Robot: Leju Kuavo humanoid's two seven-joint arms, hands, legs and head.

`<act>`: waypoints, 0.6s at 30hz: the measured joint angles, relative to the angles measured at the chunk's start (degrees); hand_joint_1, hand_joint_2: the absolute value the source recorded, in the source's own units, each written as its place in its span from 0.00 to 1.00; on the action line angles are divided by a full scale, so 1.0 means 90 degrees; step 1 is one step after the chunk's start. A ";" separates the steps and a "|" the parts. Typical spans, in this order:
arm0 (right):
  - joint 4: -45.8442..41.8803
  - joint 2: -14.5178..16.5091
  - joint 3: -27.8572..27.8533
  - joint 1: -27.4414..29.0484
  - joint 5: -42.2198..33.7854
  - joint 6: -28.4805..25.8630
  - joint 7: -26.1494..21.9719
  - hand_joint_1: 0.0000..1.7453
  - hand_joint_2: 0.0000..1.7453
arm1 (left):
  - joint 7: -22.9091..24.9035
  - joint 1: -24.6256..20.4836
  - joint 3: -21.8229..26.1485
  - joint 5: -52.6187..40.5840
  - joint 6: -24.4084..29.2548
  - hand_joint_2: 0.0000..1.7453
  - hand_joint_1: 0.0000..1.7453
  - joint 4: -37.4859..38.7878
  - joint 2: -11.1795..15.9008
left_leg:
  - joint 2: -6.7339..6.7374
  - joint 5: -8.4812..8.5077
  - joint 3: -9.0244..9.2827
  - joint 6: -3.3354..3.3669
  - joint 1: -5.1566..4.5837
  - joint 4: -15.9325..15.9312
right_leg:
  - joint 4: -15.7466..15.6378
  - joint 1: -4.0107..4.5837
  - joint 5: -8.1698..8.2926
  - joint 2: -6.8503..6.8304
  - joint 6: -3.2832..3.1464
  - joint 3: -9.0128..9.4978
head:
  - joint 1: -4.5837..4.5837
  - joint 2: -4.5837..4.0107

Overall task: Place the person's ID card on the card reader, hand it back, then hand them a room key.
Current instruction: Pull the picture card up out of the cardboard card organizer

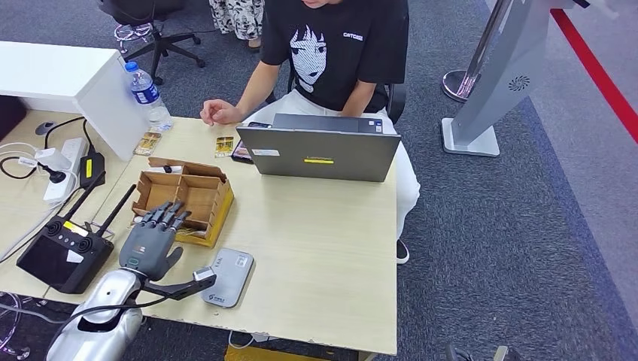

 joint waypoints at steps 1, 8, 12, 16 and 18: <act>0.0000 0.0000 0.0000 0.0000 0.0001 -0.0001 0.0000 0.00 1.00 | -0.0013 -0.0008 0.0017 -0.0007 0.0014 1.00 1.00 0.0016 -0.0011 | 0.0000 0.0000 0.0000 0.0000 0.0000 0.0000 | 0.0000 0.0000 0.0000 0.0000 0.0000 0.0000 | 0.0000 0.0000; -0.0001 0.0000 -0.0004 0.0000 0.0015 -0.0010 0.0000 0.00 1.00 | -0.0083 -0.0090 0.0098 -0.0132 0.0215 1.00 1.00 0.0070 -0.0143 | -0.0001 0.0000 0.0000 0.0000 0.0000 0.0000 | 0.0000 0.0000 0.0000 0.0000 0.0000 0.0000 | 0.0001 0.0000; 0.0000 0.0000 -0.0006 -0.0001 0.0021 -0.0019 0.0000 0.00 1.00 | -0.0082 -0.0202 0.0122 -0.0270 0.0421 1.00 1.00 0.0061 -0.0290 | -0.0001 0.0000 0.0000 0.0000 0.0000 0.0002 | 0.0000 0.0000 0.0000 -0.0002 0.0000 -0.0001 | 0.0000 0.0000; -0.0001 0.0000 -0.0007 -0.0002 0.0046 -0.0025 0.0008 0.00 1.00 | -0.0012 -0.0357 0.0123 -0.0421 0.0568 1.00 1.00 -0.0119 -0.0525 | -0.0003 0.0001 -0.0001 0.0001 -0.0001 0.0005 | 0.0000 0.0000 0.0001 -0.0004 0.0000 0.0000 | 0.0001 0.0000; 0.0000 0.0000 -0.0007 -0.0005 0.0091 -0.0035 0.0021 0.00 1.00 | 0.0018 -0.0467 0.0123 -0.0470 0.0577 1.00 1.00 -0.0293 -0.0659 | -0.0004 0.0001 -0.0002 0.0001 -0.0001 0.0006 | 0.0000 0.0000 0.0003 -0.0004 0.0000 0.0000 | 0.0001 0.0000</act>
